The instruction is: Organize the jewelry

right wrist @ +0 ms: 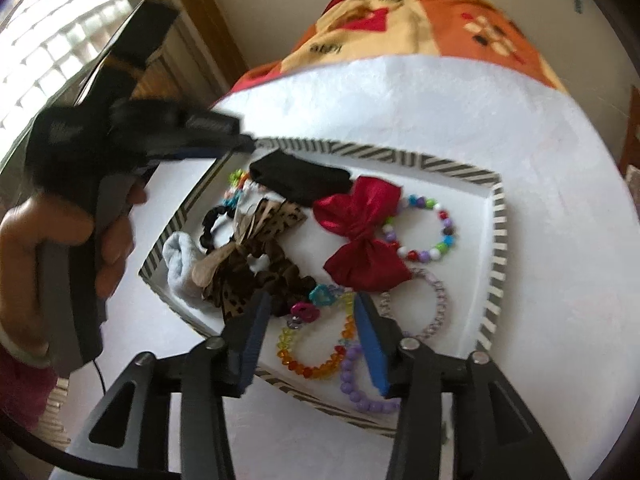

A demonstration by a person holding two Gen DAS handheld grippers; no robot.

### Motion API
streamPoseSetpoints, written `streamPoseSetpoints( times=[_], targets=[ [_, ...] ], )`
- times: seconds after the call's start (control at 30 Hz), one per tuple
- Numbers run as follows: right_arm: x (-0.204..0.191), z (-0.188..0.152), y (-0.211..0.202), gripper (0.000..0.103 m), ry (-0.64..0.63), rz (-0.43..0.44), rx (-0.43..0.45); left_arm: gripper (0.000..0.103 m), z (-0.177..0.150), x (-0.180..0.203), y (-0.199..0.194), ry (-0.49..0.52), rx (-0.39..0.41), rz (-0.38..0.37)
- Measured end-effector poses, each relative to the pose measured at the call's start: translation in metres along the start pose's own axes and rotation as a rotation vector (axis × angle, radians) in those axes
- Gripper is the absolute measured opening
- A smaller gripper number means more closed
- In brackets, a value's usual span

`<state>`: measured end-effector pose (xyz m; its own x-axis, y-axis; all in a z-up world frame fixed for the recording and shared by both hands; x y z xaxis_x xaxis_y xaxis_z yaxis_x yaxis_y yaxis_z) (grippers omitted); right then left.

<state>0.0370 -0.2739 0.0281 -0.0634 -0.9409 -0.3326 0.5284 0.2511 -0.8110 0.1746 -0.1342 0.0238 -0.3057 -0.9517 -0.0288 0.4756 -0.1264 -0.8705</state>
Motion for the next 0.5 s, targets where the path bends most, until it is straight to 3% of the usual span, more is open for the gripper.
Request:
streamPoseSetpoints(
  times=[0.2, 0.5],
  targets=[
    [0.015, 0.006, -0.019, 0.058, 0.071, -0.116, 0.071, 0.025, -0.025, -0.002, -0.036, 0.002, 0.043, 0.021],
    [0.007, 0.011, -0.036, 0.063, 0.099, -0.155, 0.129, 0.025, -0.059, -0.01, -0.084, -0.025, 0.104, 0.054]
  ],
)
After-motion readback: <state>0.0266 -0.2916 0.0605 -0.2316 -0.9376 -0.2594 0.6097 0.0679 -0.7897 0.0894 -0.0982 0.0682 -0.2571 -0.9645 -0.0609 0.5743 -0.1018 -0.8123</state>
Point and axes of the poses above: each gripper's, at about its wrist camera, not at the fingertips, and y roughly the way its jaws point, x to its right, z to its top, the point moved 3 cm from there along y, roughly the way its jaws point, and after that the axes turned 6 degrees about y, right-handed, at the moved point
